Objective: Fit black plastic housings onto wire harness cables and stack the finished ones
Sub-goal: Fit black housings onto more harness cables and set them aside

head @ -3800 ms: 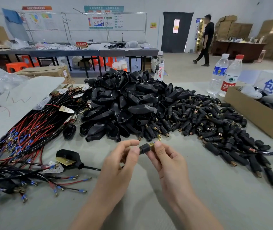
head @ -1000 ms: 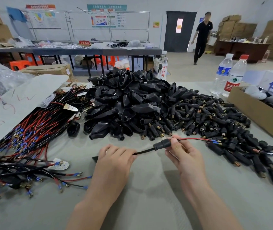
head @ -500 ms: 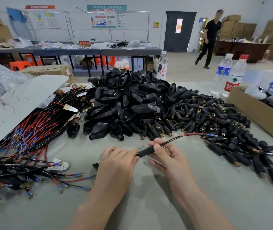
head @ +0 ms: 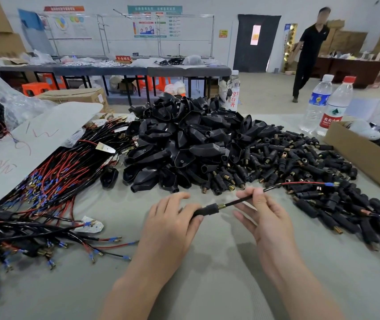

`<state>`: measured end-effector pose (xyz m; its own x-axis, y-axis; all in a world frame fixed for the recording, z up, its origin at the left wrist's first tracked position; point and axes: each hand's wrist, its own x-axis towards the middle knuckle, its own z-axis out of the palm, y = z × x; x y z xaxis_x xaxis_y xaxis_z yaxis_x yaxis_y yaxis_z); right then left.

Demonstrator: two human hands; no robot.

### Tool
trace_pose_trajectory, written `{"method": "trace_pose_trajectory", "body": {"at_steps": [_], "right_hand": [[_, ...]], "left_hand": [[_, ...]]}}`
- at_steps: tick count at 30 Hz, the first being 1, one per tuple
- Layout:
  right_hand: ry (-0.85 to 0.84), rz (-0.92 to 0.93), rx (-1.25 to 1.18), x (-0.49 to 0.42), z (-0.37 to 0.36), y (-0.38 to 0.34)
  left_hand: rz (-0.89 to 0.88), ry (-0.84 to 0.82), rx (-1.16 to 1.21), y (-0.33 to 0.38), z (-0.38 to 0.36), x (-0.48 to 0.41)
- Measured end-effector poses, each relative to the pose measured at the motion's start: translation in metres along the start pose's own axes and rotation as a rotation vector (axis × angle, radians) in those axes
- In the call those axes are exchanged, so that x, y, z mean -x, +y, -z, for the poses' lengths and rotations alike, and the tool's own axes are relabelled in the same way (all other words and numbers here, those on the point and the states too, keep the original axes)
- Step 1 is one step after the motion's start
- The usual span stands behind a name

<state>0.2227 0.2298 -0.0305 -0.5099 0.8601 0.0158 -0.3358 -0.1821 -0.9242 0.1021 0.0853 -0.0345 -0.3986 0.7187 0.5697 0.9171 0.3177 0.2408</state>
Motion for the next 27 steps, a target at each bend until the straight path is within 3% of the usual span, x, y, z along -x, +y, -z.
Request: {"method": "trace_pose_trajectory", "body": {"at_steps": [4, 9, 14, 19, 27], "right_hand": [[-0.028, -0.067, -0.033, 0.001, -0.003, 0.001], [-0.299, -0.233, 0.094, 0.014, -0.018, 0.018], [-0.239, -0.207, 0.081, 0.011, -0.014, 0.015], [-0.196, -0.211, 0.057, 0.01, -0.013, 0.014], [-0.213, -0.2, -0.062, 0.008, -0.012, 0.014]], "left_hand": [[0.036, -0.086, 0.078, -0.001, 0.0, 0.0], [0.06, -0.089, 0.168, -0.001, -0.003, 0.002], [0.233, -0.135, 0.275, -0.013, -0.006, 0.001], [0.251, -0.256, 0.294, -0.02, -0.004, 0.003], [0.186, -0.123, 0.359, -0.013, 0.0, -0.001]]}}
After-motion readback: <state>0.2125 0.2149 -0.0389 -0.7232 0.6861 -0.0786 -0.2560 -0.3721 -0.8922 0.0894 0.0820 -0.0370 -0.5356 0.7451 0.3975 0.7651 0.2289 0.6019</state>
